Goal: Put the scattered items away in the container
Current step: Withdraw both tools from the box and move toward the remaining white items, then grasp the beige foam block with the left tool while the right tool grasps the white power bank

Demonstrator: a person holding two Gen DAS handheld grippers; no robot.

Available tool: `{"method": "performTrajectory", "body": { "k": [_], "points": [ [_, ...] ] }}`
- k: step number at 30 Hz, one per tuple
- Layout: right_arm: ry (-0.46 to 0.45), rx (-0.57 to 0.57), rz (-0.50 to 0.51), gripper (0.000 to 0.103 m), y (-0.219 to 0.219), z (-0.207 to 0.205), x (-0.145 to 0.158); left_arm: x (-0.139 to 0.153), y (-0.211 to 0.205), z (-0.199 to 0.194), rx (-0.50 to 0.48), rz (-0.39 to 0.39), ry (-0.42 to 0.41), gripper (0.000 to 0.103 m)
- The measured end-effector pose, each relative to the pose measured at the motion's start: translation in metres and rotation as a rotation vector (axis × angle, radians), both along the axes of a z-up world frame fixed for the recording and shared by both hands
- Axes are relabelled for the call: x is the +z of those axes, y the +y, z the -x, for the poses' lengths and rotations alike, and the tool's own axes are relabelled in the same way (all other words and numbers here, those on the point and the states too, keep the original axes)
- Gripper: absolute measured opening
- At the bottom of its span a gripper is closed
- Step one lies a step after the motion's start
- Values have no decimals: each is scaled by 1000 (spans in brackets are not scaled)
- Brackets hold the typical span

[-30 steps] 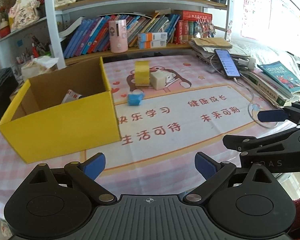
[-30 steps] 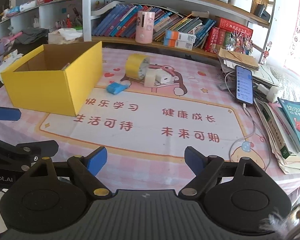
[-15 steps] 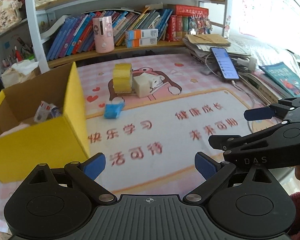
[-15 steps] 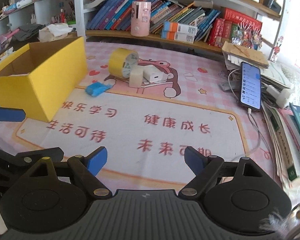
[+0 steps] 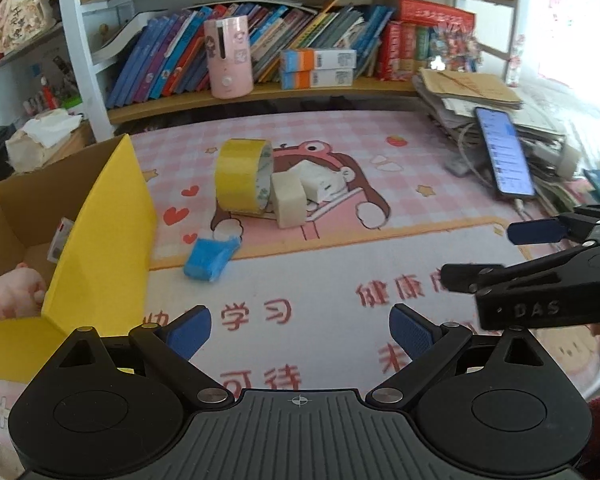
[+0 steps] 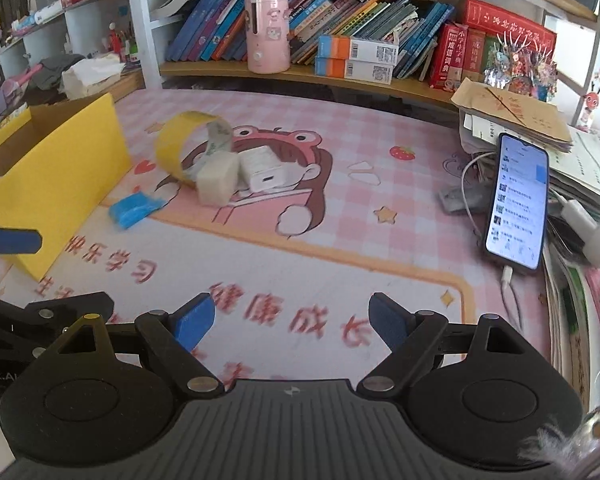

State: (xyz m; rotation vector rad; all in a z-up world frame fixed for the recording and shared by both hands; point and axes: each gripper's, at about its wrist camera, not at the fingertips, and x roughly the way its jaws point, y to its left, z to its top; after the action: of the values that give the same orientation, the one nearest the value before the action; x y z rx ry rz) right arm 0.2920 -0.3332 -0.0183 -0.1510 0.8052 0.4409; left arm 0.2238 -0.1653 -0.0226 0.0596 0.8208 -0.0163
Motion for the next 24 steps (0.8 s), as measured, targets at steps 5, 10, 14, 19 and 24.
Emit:
{"method": "performTrajectory", "body": {
  "k": [5, 10, 14, 19, 24],
  "points": [
    [19, 25, -22, 84, -7, -31, -8, -4, -8, -24, 35, -37, 8, 98],
    [-2, 81, -18, 72, -2, -60, -11, -10, -16, -49, 52, -72, 6, 98],
    [-25, 92, -47, 68, 5, -87, -8, -14, -22, -69, 39, -100, -3, 95],
    [-25, 174, -39, 62, 24, -118, -10, -18, -29, -94, 4, -136, -7, 83],
    [-19, 239, -43, 53, 45, -142, -12, -25, -24, -119, 21, -124, -2, 55]
  ]
}}
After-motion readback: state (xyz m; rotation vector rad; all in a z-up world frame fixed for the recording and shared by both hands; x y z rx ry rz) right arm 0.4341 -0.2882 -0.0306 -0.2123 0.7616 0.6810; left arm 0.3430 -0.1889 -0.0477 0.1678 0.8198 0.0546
